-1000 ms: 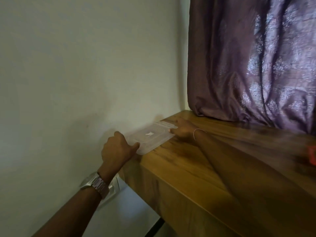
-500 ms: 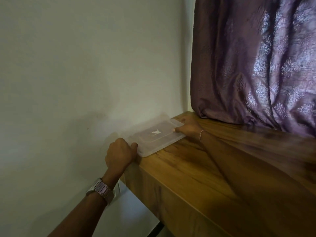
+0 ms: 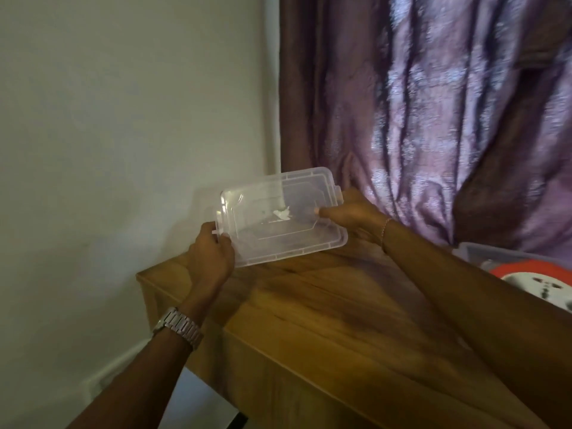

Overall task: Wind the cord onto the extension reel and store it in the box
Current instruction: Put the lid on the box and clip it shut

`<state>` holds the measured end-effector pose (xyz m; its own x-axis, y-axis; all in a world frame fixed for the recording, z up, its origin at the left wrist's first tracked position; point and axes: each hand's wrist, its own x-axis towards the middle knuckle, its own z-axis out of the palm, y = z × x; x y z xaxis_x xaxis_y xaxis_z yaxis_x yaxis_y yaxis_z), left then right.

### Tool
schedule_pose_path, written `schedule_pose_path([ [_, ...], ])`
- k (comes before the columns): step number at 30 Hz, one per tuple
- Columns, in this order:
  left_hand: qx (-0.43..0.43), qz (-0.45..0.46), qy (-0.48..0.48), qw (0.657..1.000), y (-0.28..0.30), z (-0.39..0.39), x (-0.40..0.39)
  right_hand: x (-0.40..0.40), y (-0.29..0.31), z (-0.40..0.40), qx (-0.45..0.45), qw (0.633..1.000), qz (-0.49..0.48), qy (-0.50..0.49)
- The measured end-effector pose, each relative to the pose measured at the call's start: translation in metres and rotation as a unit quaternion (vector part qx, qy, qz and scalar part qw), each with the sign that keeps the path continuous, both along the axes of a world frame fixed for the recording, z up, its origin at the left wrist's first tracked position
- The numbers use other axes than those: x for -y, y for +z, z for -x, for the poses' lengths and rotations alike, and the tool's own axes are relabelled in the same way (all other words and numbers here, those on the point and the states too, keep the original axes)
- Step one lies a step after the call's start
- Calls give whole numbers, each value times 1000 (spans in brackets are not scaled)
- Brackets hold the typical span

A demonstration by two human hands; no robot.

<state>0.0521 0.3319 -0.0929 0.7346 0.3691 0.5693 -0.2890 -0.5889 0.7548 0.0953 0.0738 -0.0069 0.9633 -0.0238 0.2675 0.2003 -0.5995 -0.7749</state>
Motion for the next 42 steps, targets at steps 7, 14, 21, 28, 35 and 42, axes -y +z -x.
schedule_pose_path([
  [7, -65, 329, -246, 909, 46, 14, 105, 78, 36, 106, -12, 979, -199, -33],
  [14, -128, 451, -426, 774, 66, 37, 193, 169, 38, 177, 36, 937, -336, -90],
  [21, -200, 450, -542, 681, 77, 38, 245, 236, 21, 233, 72, 921, -365, -116],
  [28, -269, 271, -550, 743, 68, 54, 285, 276, 2, 251, 95, 938, -255, -217],
  [35, -285, 163, -484, 811, 44, 44, 302, 294, -21, 241, 51, 954, -118, -272],
  [42, -270, 137, -499, 812, 34, 36, 303, 296, -25, 240, 3, 950, 5, -311],
])
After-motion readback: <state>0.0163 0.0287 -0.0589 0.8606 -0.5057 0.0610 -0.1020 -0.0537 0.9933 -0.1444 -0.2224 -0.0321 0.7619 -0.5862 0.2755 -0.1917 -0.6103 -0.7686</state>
